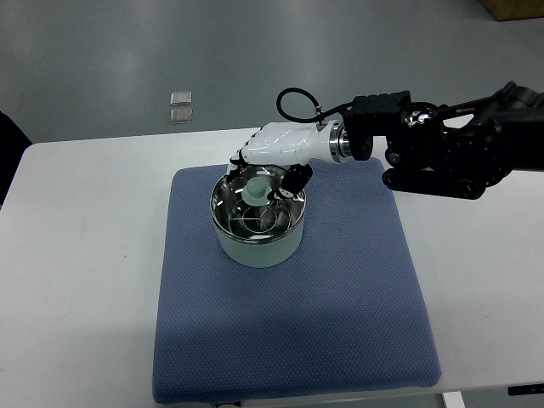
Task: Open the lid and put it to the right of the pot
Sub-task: 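Lower the right hand and close its fingers around the green lid knob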
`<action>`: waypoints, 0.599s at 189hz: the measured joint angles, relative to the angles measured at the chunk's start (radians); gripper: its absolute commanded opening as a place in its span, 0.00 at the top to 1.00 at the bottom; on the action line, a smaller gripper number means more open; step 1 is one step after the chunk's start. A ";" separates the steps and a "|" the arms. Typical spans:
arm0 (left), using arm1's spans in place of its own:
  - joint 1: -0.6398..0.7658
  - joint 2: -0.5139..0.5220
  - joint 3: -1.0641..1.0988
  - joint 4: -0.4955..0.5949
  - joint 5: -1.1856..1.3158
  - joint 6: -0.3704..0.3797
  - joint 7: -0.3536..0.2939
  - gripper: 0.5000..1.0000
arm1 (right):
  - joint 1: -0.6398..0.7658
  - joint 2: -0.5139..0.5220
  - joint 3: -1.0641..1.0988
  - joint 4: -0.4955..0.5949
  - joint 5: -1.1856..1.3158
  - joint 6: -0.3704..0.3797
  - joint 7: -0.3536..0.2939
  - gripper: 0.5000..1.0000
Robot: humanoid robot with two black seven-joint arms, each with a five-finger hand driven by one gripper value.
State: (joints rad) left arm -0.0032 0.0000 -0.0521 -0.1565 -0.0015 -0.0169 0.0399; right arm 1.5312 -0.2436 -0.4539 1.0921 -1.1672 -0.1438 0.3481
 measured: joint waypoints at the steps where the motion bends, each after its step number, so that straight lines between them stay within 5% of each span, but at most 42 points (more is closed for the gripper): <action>1: 0.000 0.000 0.000 0.000 0.000 0.000 0.000 0.00 | 0.000 0.000 0.000 0.000 0.000 0.000 0.000 0.54; 113: 0.000 0.000 0.000 0.000 0.000 0.000 0.000 0.00 | -0.002 0.023 -0.005 -0.020 -0.033 0.018 -0.014 0.60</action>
State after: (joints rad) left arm -0.0030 0.0000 -0.0521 -0.1565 -0.0015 -0.0169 0.0399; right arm 1.5293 -0.2211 -0.4586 1.0723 -1.1998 -0.1263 0.3344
